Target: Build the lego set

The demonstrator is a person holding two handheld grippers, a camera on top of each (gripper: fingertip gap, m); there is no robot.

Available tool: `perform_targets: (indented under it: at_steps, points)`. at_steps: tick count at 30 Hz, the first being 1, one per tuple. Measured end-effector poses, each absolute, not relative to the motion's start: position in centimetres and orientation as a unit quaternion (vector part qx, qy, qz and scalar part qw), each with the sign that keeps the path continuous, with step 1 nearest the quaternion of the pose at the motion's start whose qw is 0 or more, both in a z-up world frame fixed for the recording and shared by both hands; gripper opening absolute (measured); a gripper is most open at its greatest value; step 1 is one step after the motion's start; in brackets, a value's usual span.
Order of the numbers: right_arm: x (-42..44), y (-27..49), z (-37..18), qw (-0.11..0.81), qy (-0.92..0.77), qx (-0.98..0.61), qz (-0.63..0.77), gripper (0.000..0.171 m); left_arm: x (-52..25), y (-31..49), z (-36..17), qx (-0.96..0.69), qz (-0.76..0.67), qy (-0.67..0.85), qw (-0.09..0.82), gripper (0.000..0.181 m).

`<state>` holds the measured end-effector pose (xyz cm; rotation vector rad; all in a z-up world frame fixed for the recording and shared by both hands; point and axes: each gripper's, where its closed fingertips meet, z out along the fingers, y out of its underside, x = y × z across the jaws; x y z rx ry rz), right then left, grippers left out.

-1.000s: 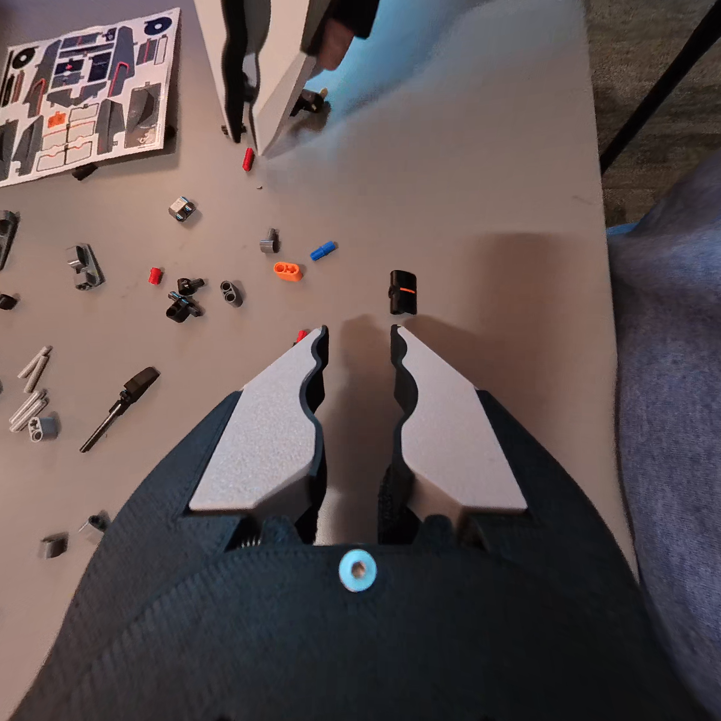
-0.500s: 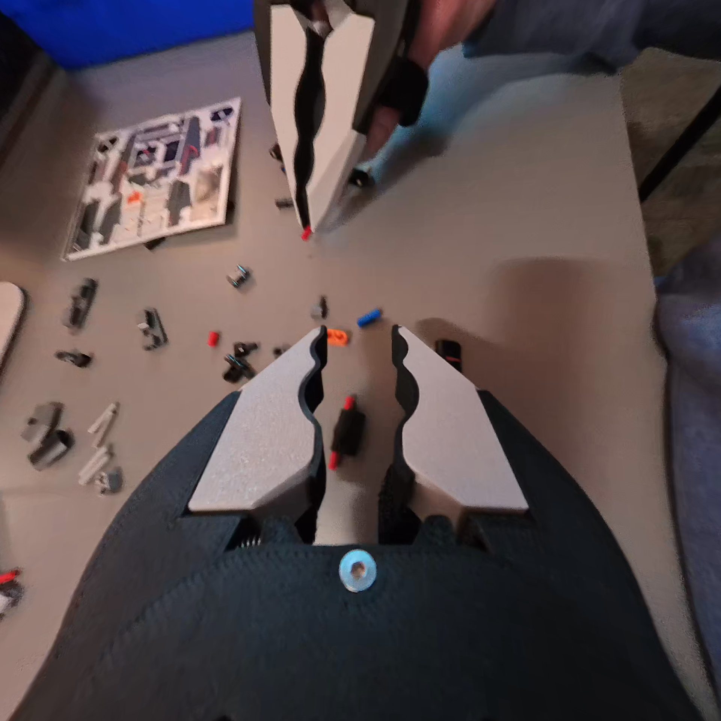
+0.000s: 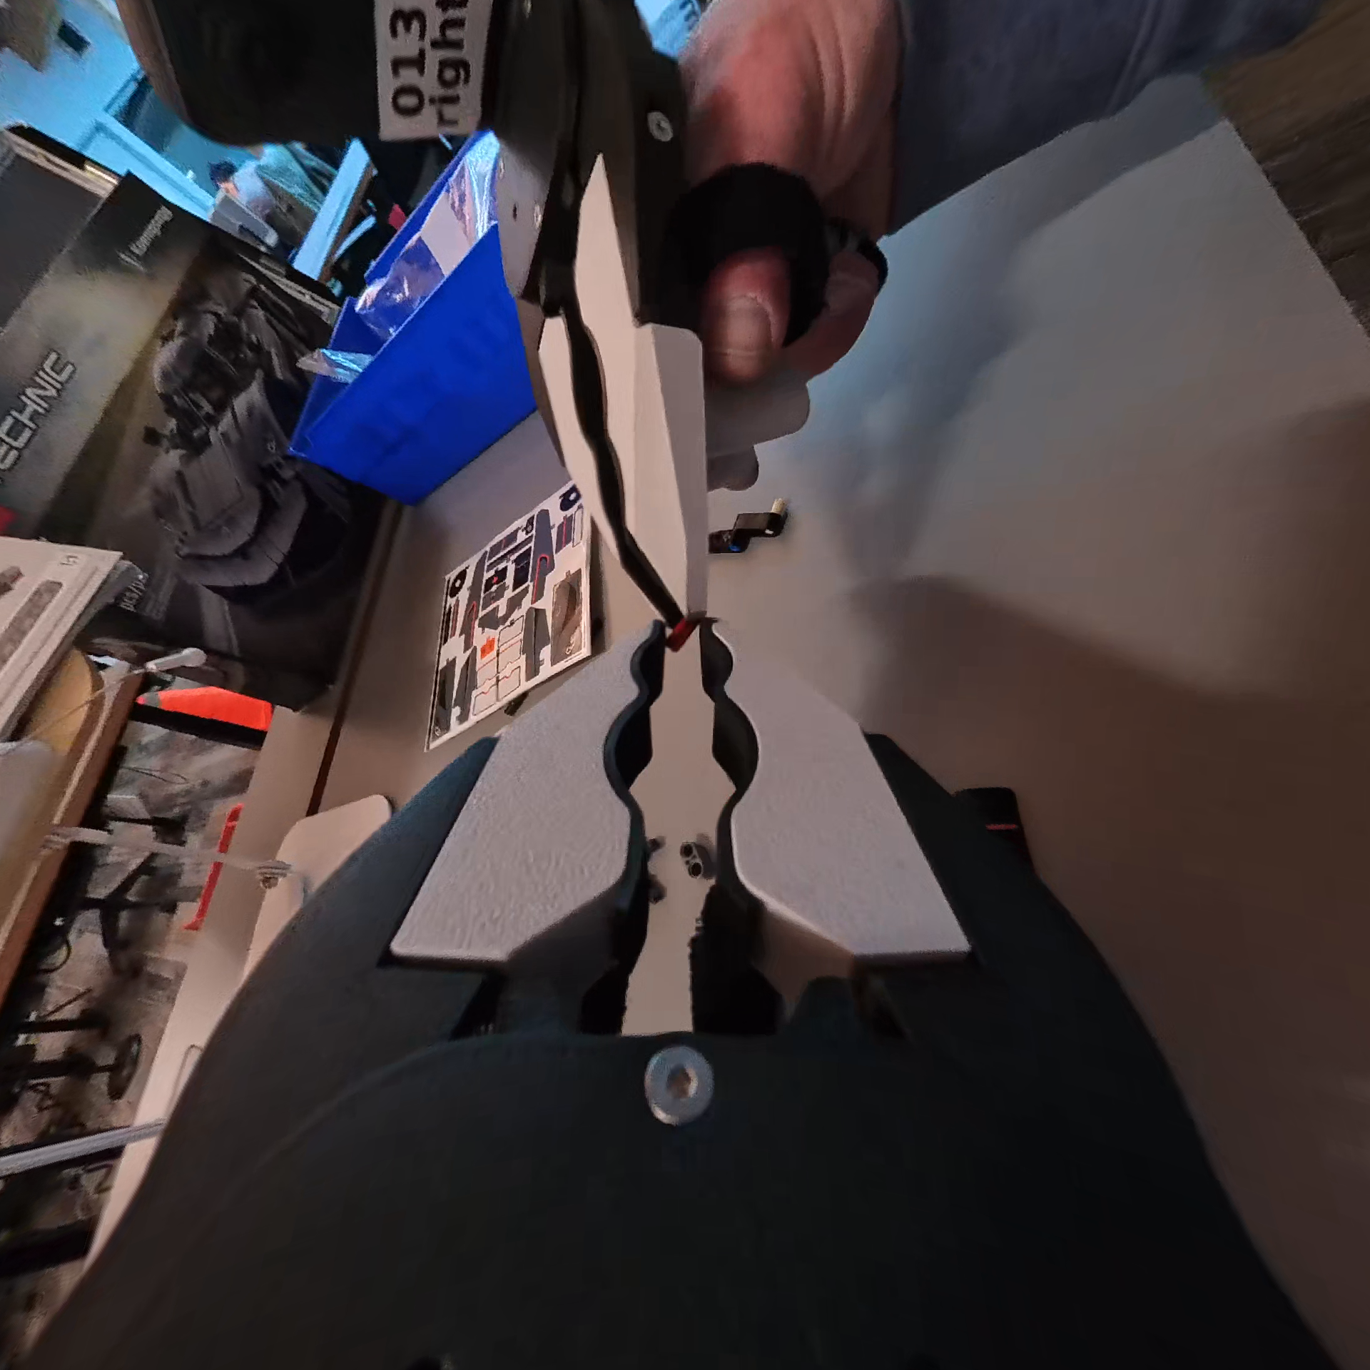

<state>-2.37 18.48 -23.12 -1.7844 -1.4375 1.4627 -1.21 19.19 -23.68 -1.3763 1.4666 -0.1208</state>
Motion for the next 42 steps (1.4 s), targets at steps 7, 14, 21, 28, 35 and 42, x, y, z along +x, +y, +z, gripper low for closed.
perform_targets:
  at_steps: [7,14,21,28,35,42]
  points:
    - [-2.7,19.0,-21.9,0.225,-0.476,-0.642,0.557,0.004,-1.7,19.2,-22.7,-0.576,-0.043,0.597,0.556,0.001]
    - [-2.4,19.3,-20.4,0.276,-0.449,-0.635,0.565,0.012,-1.7,19.1,-21.1,-0.581,-0.08,0.565,0.58,0.001]
    - [-2.1,18.7,-19.5,0.273,-0.423,-0.618,0.604,0.008,-1.7,19.1,-20.3,-0.557,-0.035,0.577,0.596,0.001]
    - [-2.3,18.5,-19.4,0.273,-0.41,-0.611,0.62,0.003,-1.5,19.0,-19.8,-0.547,-0.024,0.576,0.607,0.001]
    - [-2.2,18.4,-18.8,0.274,-0.386,-0.597,0.647,0.003,-1.2,18.8,-19.6,-0.533,-0.013,0.588,0.609,0.001]
    - [-2.0,18.3,-19.0,0.275,-0.385,-0.592,0.653,0.001,-1.0,18.6,-19.8,-0.535,-0.015,0.588,0.606,0.001]
